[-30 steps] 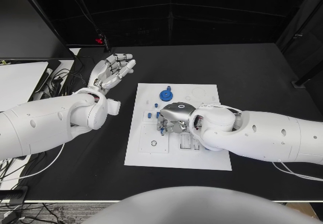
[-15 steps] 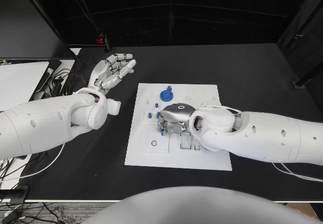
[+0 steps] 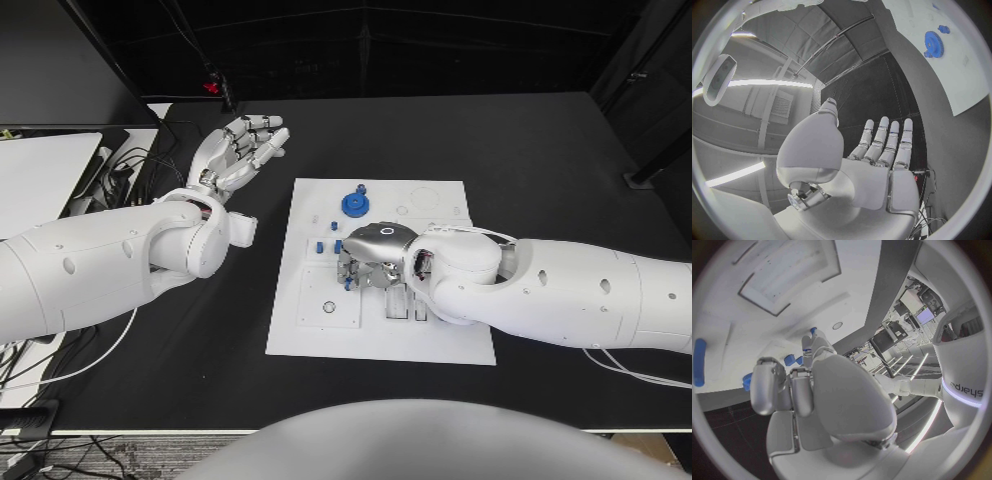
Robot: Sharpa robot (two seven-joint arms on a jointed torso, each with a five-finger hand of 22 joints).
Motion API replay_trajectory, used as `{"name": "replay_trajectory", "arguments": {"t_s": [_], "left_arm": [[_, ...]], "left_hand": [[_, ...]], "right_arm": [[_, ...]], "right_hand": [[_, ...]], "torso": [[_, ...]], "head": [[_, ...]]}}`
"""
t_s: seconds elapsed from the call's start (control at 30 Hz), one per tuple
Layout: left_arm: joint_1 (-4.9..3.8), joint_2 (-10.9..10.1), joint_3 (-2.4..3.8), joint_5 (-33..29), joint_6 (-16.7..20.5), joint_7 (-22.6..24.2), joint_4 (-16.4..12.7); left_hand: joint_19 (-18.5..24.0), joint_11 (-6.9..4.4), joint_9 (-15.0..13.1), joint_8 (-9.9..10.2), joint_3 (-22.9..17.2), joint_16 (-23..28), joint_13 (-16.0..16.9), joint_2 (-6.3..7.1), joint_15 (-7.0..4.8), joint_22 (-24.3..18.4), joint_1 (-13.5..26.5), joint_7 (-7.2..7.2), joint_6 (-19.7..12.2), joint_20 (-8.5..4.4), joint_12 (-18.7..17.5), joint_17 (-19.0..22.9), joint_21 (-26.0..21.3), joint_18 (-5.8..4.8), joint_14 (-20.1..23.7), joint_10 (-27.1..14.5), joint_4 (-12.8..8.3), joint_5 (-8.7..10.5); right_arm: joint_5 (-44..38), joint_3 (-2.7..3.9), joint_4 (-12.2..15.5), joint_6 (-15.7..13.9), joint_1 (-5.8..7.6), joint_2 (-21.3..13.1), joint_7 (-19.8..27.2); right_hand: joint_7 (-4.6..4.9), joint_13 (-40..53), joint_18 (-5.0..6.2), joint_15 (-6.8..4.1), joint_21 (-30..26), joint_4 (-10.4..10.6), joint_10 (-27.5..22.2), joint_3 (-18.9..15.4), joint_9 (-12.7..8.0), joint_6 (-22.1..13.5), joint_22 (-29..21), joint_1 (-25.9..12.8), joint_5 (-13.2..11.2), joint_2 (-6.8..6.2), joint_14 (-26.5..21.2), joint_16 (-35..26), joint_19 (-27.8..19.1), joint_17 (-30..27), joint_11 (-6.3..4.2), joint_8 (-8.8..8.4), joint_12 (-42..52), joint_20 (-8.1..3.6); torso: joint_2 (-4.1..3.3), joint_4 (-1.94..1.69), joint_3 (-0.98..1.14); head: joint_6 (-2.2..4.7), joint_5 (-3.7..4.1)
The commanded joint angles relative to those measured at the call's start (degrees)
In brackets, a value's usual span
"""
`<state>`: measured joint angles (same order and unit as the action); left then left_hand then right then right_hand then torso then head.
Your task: Assemble the parts on the task board
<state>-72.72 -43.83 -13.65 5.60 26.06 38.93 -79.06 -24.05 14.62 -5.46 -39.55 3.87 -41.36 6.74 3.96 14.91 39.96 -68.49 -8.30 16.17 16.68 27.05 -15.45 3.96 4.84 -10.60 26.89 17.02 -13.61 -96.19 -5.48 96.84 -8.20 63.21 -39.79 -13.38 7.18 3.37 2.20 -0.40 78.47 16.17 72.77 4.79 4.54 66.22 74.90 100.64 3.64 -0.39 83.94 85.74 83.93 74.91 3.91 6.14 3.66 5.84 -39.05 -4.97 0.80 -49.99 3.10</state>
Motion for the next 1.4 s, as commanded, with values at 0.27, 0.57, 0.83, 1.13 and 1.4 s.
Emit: {"name": "replay_trajectory", "arguments": {"t_s": [0.27,0.57,0.83,1.13,1.4], "left_arm": [[-0.07,0.07,0.06,-0.07,-0.44,6.07,0.01],[-0.07,0.12,0.06,-0.07,-0.41,5.96,0.03],[-0.07,0.06,0.06,-0.08,-0.4,5.91,0.01],[-0.07,0.0,0.06,-0.08,-0.44,5.85,-0.01],[-0.06,-0.02,0.06,-0.08,-0.55,5.78,-0.01]], "left_hand": [[-0.25,0.04,0.13,-0.46,-0.42,-0.54,-0.12,-0.78,-0.01,-0.13,0.2,-8.62,-0.53,-0.05,0.48,0.27,0.05,0.19,0.31,-0.45,-0.08,-0.22],[-0.26,0.05,0.18,-0.54,-0.48,-0.69,-0.16,-1.0,0.0,-0.16,0.18,-8.62,-0.58,-0.05,0.68,0.42,0.06,0.19,0.37,-0.55,-0.09,-0.2],[-0.26,0.05,0.18,-0.55,-0.48,-0.7,-0.17,-1.01,0.0,-0.16,0.18,-8.62,-0.58,-0.05,0.7,0.43,0.06,0.19,0.38,-0.56,-0.09,-0.2],[-0.26,0.06,0.24,-0.63,-0.54,-0.86,-0.22,-1.24,0.0,-0.2,0.13,-8.62,-0.63,-0.05,0.91,0.6,0.07,0.19,0.44,-0.68,-0.11,-0.19],[-0.26,0.06,0.25,-0.64,-0.55,-0.88,-0.22,-1.28,0.01,-0.21,0.12,-8.62,-0.64,-0.05,0.94,0.62,0.07,0.19,0.45,-0.7,-0.11,-0.19]], "right_arm": [[-1.04,0.02,0.17,0.1,0.05,0.08,0.32],[-4.51,0.02,0.49,1.15,0.04,0.34,0.23],[-6.45,0.02,0.85,2.41,-0.09,0.31,-0.33],[-6.71,0.01,1.07,2.97,-0.17,0.42,-0.58],[-6.74,0.01,1.08,2.16,-0.2,0.41,-0.45]], "right_hand": [[0.45,0.05,0.77,0.03,-0.26,-0.06,-0.64,0.51,0.03,-0.28,9.67,-0.18,0.24,-0.41,4.61,-0.22,0.12,8.12,0.02,0.05,-0.21,-0.1],[1.02,0.03,0.91,0.52,-0.95,-0.06,-2.34,1.16,-0.27,-1.62,9.39,-0.7,0.21,-1.52,4.52,-0.5,-0.16,7.67,0.62,-1.05,-0.23,0.28],[1.02,0.03,0.93,0.62,-1.08,-0.03,-2.81,1.35,-0.34,-1.97,9.34,-0.92,0.12,-1.93,4.5,-0.55,-0.2,7.59,0.74,-1.35,-0.23,0.4],[0.78,0.04,1.0,0.68,-1.34,0.03,-3.42,1.63,-0.42,-2.5,9.23,-1.26,0.05,-2.37,4.45,-0.69,-0.3,7.36,0.75,-1.74,-0.2,0.5],[-0.6,0.05,1.19,0.88,-2.25,0.37,-5.08,1.93,-0.83,-6.47,8.84,-3.3,-0.24,-3.48,4.23,-1.35,-0.63,6.35,1.01,-2.65,-0.17,0.65]], "torso": [[-0.01,-0.02,-0.04],[0.04,-0.01,-0.02],[0.05,-0.03,-0.01],[0.01,0.01,-0.03],[0.01,-0.02,-0.01]], "head": [[-0.01,0.16],[-0.01,0.16],[-0.01,0.19],[-0.01,0.21],[-0.01,0.27]]}}
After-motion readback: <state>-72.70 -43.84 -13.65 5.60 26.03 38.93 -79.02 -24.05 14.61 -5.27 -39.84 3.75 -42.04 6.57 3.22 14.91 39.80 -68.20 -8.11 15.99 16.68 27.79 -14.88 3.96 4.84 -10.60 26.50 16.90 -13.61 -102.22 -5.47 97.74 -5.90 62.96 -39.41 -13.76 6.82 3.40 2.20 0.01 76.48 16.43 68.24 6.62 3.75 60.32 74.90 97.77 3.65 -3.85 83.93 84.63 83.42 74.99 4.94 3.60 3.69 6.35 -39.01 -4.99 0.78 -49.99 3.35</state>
